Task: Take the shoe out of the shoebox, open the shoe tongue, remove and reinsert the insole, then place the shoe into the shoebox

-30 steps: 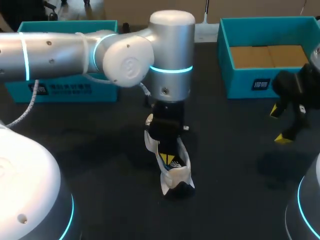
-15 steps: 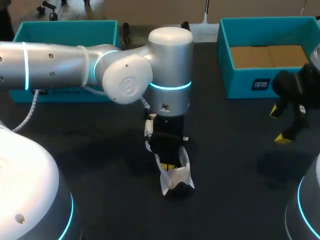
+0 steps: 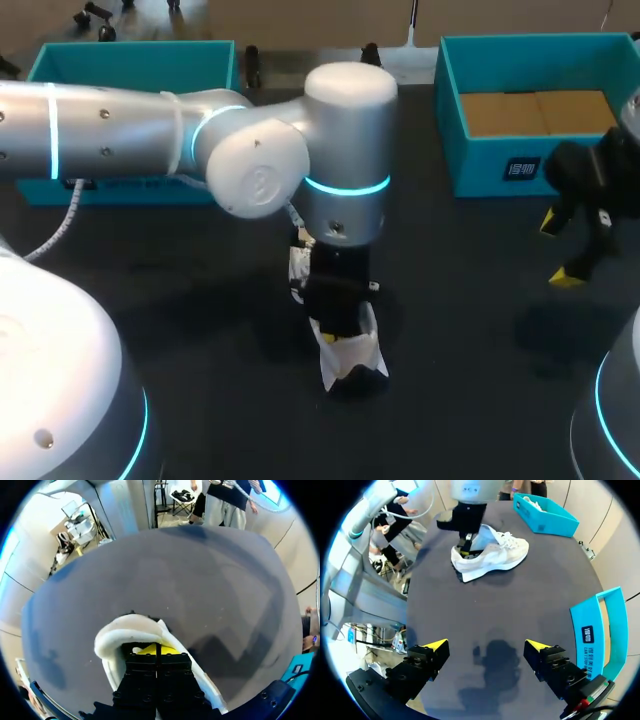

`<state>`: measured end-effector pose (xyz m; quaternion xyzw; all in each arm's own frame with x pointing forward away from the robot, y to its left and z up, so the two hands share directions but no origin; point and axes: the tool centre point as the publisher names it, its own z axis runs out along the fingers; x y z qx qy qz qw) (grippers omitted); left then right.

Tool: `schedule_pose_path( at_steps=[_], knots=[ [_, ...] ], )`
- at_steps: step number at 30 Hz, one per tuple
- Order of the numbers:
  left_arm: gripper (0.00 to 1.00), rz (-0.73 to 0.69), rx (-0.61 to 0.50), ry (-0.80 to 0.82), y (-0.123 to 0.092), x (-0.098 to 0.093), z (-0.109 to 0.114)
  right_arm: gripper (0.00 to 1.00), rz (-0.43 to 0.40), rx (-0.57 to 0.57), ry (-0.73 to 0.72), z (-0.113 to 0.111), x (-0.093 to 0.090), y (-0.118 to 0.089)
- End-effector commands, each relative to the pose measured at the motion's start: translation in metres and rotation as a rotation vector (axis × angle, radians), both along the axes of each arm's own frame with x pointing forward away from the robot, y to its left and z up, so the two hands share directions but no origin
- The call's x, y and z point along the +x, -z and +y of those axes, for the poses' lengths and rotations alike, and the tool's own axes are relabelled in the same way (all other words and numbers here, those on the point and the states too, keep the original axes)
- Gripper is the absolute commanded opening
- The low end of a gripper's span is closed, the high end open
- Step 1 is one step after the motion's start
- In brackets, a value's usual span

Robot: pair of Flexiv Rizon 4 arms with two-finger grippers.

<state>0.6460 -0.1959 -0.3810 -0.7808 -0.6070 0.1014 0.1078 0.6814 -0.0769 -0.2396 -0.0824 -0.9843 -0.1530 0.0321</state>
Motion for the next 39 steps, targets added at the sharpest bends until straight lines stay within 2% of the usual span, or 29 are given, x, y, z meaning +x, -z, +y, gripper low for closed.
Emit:
schedule_pose_path(
  at_steps=[1,5,7,16,22,29,34,39],
  knots=[
    [0.00,-0.018,0.014,-0.033,0.025,-0.001,-0.011,1.00,-0.002,-0.002,0.001,0.000,-0.001,0.001],
    [0.00,-0.052,0.012,-0.089,0.040,0.006,-0.012,1.00,-0.002,-0.002,0.001,0.000,-0.001,0.001],
    [0.00,-0.058,0.004,-0.113,0.041,0.010,-0.012,1.00,-0.002,-0.002,0.001,0.000,-0.001,0.001],
    [0.00,-0.093,-0.080,-0.159,0.003,0.016,-0.012,1.00,-0.002,-0.002,0.001,0.000,-0.001,0.001],
    [0.00,-0.064,-0.084,-0.175,-0.003,0.011,-0.018,1.00,-0.002,-0.002,0.001,0.000,-0.001,0.001],
    [0.00,-0.014,-0.019,-0.172,0.015,0.002,-0.025,1.00,-0.002,-0.002,0.001,0.000,-0.001,0.001],
    [0.00,-0.060,0.027,-0.182,0.035,0.002,-0.019,1.00,-0.002,-0.002,0.001,0.000,-0.001,0.001],
    [0.00,-0.138,0.027,-0.237,0.049,0.009,-0.014,1.00,-0.002,-0.002,0.001,0.000,-0.001,0.001]
  ],
)
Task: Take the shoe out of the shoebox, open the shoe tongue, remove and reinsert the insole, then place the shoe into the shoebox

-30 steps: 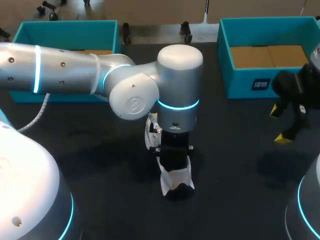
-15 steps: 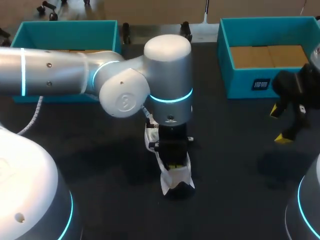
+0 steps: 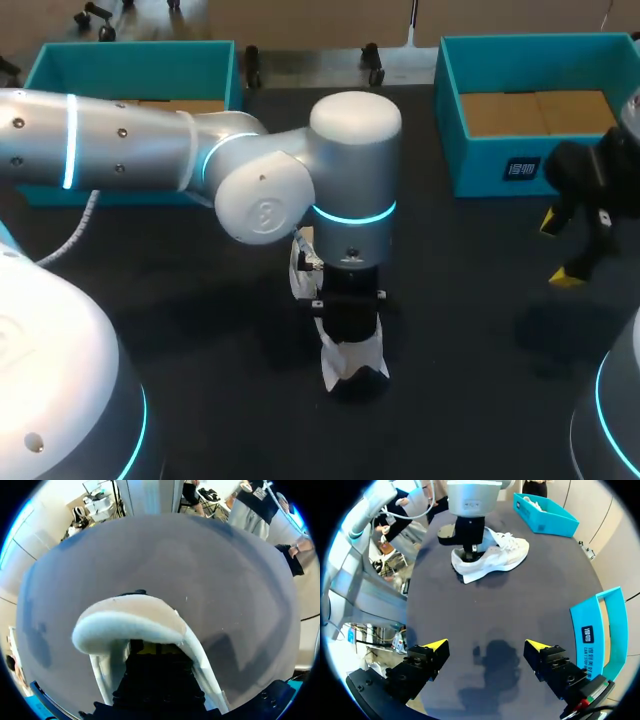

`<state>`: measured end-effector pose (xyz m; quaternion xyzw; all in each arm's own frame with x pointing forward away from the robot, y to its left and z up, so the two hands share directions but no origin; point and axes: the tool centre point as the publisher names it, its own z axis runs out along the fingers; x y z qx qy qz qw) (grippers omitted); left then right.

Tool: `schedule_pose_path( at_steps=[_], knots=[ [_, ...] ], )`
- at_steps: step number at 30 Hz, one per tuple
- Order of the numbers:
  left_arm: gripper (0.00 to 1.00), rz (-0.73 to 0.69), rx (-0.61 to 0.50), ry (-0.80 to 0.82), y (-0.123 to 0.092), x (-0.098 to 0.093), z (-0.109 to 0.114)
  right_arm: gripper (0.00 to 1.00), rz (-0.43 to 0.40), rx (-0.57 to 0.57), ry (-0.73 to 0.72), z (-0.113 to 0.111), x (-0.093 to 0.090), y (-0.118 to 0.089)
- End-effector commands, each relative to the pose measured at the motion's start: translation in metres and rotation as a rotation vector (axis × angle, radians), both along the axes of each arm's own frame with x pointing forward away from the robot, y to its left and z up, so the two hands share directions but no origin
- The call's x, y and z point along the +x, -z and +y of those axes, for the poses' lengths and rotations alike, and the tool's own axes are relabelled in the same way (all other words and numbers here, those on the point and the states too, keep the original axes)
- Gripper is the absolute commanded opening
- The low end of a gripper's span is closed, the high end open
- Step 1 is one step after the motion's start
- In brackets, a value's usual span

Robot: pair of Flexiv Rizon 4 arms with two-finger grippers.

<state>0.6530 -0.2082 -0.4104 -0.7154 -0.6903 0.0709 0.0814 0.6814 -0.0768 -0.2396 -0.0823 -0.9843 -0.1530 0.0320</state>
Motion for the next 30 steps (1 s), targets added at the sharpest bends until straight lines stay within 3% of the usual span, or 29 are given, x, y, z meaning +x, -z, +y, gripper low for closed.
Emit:
schedule_pose_path(
  at_steps=[1,8,14,22,26,30],
  knots=[
    [0.00,-0.066,0.009,-0.037,0.020,0.004,-0.002,1.00,-0.002,-0.002,0.001,0.000,-0.001,0.001],
    [0.00,-0.106,-0.046,-0.067,-0.008,0.013,0.000,1.00,-0.002,-0.002,0.001,0.000,-0.001,0.001],
    [0.00,-0.129,-0.068,-0.080,-0.020,0.011,-0.005,1.00,-0.002,-0.002,0.001,0.000,-0.001,0.001],
    [0.00,-0.101,-0.035,-0.055,-0.001,0.003,-0.014,1.00,-0.002,-0.002,0.001,0.000,-0.001,0.001],
    [0.00,-0.119,-0.007,-0.075,0.009,0.007,-0.011,1.00,-0.002,-0.002,0.001,0.000,-0.001,0.001],
    [0.00,-0.138,-0.002,-0.102,0.006,0.016,-0.005,1.00,-0.002,-0.002,0.001,0.000,-0.001,0.001]
  ],
)
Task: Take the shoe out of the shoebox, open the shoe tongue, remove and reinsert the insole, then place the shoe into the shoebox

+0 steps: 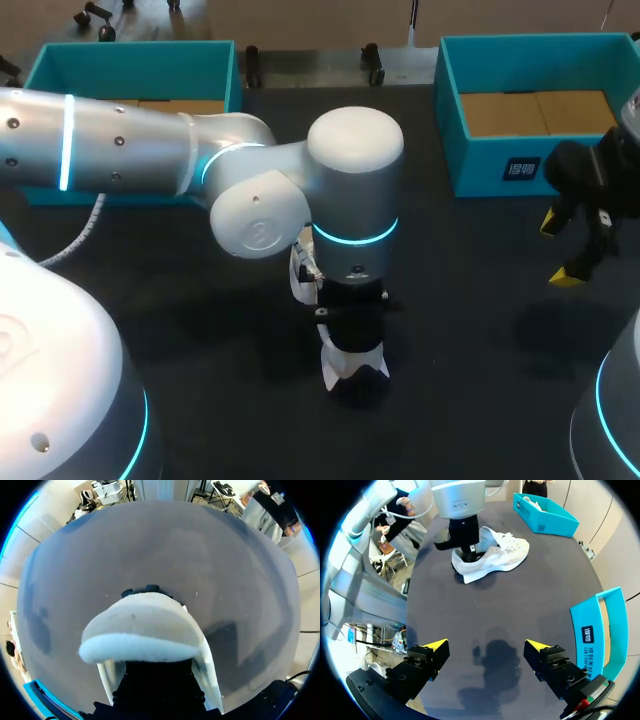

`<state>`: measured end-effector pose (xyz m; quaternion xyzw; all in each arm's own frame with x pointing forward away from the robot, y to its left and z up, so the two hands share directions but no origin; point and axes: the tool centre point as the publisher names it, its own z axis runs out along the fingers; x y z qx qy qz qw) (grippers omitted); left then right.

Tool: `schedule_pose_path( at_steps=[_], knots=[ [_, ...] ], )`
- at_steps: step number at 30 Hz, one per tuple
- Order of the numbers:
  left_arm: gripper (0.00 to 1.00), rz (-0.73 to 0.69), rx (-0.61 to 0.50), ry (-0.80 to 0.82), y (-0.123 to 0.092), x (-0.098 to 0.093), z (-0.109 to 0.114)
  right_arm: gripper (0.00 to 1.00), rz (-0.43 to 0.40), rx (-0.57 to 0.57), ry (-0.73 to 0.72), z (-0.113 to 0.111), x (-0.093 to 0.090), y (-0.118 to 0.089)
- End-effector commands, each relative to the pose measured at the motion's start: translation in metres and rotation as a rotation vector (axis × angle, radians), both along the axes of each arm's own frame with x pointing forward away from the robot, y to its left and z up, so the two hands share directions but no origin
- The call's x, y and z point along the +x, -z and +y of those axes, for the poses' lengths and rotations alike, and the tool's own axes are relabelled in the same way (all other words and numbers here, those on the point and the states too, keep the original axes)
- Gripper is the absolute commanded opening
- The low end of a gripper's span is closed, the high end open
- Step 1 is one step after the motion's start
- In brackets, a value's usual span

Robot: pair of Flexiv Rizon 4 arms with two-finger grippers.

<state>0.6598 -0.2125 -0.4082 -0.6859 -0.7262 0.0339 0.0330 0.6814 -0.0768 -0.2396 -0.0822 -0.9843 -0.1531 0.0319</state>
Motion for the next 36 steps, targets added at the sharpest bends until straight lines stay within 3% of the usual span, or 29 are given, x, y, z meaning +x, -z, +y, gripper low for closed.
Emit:
schedule_pose_path(
  at_steps=[1,9,17,36],
  knots=[
    [0.00,-0.025,0.006,-0.017,0.006,0.011,0.001,1.00,-0.001,-0.002,0.001,0.000,-0.001,0.001],
    [0.00,-0.040,-0.031,-0.025,-0.030,0.012,0.009,1.00,-0.001,-0.002,0.001,0.000,-0.001,0.001],
    [0.00,-0.103,-0.039,-0.056,-0.054,0.014,0.002,1.00,-0.001,-0.002,0.001,0.000,-0.001,0.001],
    [0.03,-0.191,0.034,-0.205,-0.044,0.029,0.010,1.00,-0.001,-0.002,0.001,0.000,-0.001,0.001]
  ],
)
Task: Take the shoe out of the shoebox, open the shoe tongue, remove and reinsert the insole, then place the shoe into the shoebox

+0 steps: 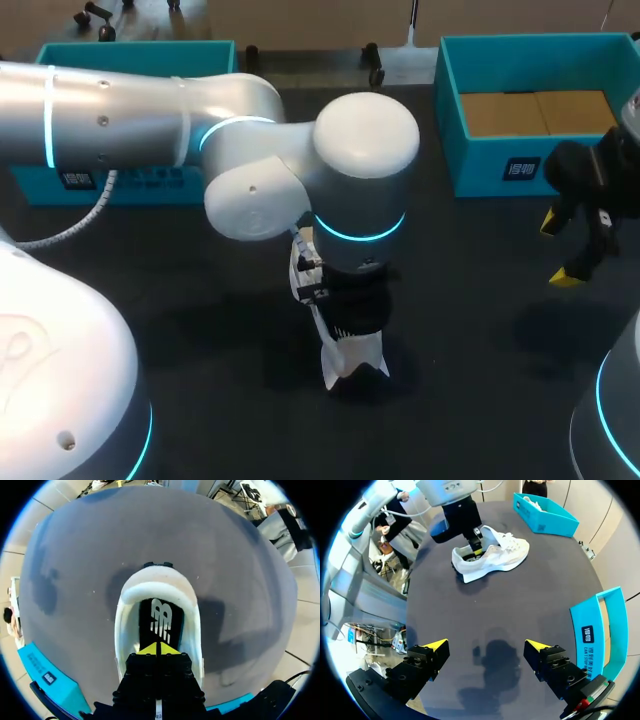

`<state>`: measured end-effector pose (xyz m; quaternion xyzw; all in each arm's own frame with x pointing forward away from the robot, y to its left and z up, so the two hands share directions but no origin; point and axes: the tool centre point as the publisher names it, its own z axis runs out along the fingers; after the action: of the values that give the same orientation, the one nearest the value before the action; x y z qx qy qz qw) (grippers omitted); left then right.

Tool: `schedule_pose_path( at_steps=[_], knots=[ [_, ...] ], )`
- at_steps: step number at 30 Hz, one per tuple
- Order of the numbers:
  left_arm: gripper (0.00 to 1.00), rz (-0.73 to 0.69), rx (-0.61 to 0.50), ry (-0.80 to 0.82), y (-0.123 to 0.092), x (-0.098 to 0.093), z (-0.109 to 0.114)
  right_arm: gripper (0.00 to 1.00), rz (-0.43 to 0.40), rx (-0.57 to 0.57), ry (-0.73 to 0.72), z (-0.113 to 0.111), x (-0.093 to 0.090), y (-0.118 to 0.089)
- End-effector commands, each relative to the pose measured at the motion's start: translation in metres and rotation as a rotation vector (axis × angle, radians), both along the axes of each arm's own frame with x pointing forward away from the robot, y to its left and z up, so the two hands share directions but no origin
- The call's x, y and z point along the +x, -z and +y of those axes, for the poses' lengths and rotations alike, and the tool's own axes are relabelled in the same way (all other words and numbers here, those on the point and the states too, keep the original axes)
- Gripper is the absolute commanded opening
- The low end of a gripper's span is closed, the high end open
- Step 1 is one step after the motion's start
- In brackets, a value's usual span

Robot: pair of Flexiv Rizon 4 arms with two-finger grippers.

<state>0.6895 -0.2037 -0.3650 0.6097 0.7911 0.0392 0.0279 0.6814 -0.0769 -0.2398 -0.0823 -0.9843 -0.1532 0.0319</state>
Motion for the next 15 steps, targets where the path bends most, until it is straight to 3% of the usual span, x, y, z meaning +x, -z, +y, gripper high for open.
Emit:
schedule_pose_path(
  at_steps=[1,2,3,5,7,9,15],
  knots=[
    [0.12,-0.005,0.005,-0.011,-0.0009,-0.0003,0.0023,1.00,-0.001,-0.003,0.001,0.0001,-0.0008,0.0007],
    [0.18,-0.004,0.004,-0.017,-0.0008,0.0001,0.0038,1.00,-0.001,-0.003,0.001,0.0001,-0.0008,0.0007],
    [0.36,-0.001,0.000,-0.022,-0.0009,0.0006,0.0055,1.00,-0.001,-0.003,0.001,0.0001,-0.0008,0.0007],
    [0.49,0.000,-0.001,-0.028,0.0003,0.0023,0.0078,1.00,-0.001,-0.003,0.001,0.0001,-0.0008,0.0007],
    [0.84,0.002,0.000,-0.031,0.0014,0.0046,0.0089,1.00,-0.001,-0.003,0.001,0.0001,-0.0008,0.0007],
    [0.97,0.003,0.004,-0.034,0.0018,0.0062,0.0099,1.00,-0.001,-0.003,0.001,0.0001,-0.0008,0.0007],
    [1.00,0.008,0.018,-0.035,0.0031,0.0057,0.0123,1.00,-0.001,-0.003,0.001,0.0001,-0.0008,0.0007]
  ],
)
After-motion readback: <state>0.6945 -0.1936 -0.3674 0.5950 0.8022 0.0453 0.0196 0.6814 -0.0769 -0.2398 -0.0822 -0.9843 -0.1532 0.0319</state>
